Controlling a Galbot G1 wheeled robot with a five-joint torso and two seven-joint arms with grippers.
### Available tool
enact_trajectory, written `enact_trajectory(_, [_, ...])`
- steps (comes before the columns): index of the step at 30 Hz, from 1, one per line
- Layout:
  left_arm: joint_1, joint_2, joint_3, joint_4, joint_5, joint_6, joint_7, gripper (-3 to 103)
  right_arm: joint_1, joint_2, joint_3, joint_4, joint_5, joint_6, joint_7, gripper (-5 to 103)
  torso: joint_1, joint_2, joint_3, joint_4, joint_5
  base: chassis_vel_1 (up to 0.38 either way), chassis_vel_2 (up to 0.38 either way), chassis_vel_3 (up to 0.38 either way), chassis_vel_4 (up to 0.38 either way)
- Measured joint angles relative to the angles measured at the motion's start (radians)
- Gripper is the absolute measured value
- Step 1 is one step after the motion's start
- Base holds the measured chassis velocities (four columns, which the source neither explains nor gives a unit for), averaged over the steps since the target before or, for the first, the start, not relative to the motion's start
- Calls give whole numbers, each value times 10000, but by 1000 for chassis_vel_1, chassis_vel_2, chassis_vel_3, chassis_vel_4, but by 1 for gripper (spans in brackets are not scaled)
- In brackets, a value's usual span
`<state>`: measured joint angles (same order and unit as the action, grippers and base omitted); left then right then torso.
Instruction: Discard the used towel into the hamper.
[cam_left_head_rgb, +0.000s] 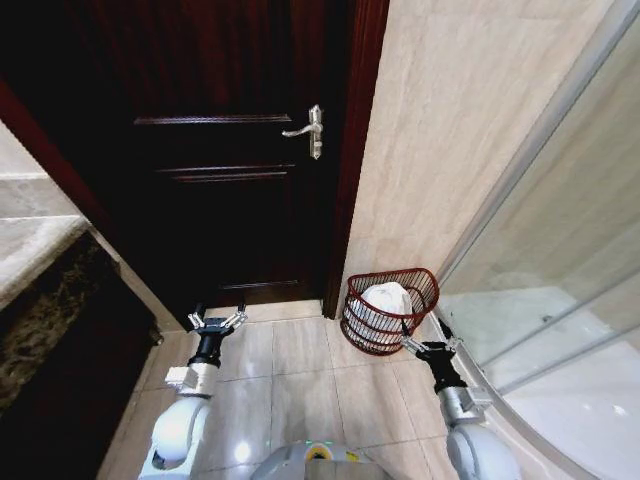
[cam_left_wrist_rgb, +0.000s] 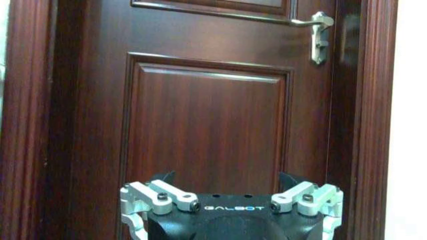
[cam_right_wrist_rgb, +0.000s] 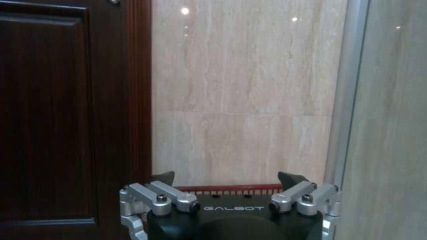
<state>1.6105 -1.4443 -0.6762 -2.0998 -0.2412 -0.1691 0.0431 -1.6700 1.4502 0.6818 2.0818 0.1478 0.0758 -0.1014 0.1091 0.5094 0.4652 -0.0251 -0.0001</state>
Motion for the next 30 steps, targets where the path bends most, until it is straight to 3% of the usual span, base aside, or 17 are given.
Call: enact_trajectory(30, [-2,-12,-3,62,-18,-49,0,100,35,44,0,14,-4,22,-6,100,-457,-1121,-669,3,1,61,-65,-65,68])
